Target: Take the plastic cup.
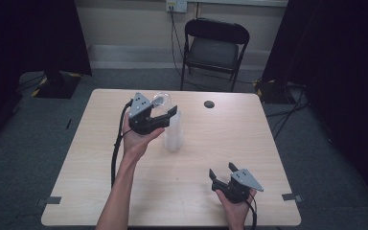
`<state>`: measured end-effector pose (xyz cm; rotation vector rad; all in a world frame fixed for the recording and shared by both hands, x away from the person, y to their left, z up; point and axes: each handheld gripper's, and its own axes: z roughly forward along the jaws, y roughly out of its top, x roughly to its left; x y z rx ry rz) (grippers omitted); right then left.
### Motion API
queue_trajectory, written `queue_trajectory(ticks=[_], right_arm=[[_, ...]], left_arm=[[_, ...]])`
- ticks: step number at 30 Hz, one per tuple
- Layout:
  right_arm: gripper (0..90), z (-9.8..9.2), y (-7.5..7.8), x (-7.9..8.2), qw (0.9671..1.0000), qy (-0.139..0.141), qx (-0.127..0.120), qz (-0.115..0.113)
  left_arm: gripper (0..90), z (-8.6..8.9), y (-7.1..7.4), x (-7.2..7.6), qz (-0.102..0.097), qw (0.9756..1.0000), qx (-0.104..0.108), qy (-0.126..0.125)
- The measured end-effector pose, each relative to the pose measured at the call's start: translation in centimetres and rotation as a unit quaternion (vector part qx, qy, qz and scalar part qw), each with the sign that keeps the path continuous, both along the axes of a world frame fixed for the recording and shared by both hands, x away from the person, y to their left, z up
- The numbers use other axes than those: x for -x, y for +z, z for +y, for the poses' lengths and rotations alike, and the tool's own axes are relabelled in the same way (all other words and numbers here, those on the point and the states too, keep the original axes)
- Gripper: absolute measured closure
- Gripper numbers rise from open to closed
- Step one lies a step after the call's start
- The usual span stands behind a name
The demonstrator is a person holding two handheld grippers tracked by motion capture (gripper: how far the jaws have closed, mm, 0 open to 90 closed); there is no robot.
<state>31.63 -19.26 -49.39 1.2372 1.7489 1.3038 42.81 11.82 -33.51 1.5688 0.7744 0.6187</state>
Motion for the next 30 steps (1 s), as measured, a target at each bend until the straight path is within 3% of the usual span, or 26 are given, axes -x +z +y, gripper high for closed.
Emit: queue_trajectory(ticks=[9,13,19,23,27,30], right_arm=[[19.8,0.0,0.0,0.0,1.0000,-0.001,0.000,0.001],[20.0,0.0,0.0,0.0,1.0000,-0.001,0.000,0.001],[19.9,0.0,0.0,-0.1,1.0000,0.000,0.001,0.007],[20.0,0.0,0.0,-0.1,1.0000,0.000,0.000,0.007],[18.5,0.0,0.0,-0.1,1.0000,0.002,0.002,0.007],[18.2,0.2,0.0,-0.1,0.9999,0.004,0.012,0.009]], left_arm=[[39.3,1.3,-0.8,0.8,0.019,0.9998,0.005,0.009],[39.2,1.9,-1.4,1.1,0.028,0.9993,0.019,0.019],[39.7,2.6,-2.1,2.0,0.032,0.9992,0.015,0.020],[40.1,2.9,-2.6,2.5,0.041,0.9987,0.025,0.020],[40.1,3.2,-3.7,2.6,0.056,0.9979,0.020,0.028],[39.9,3.8,-4.5,2.6,0.069,0.9969,0.034,0.015]])
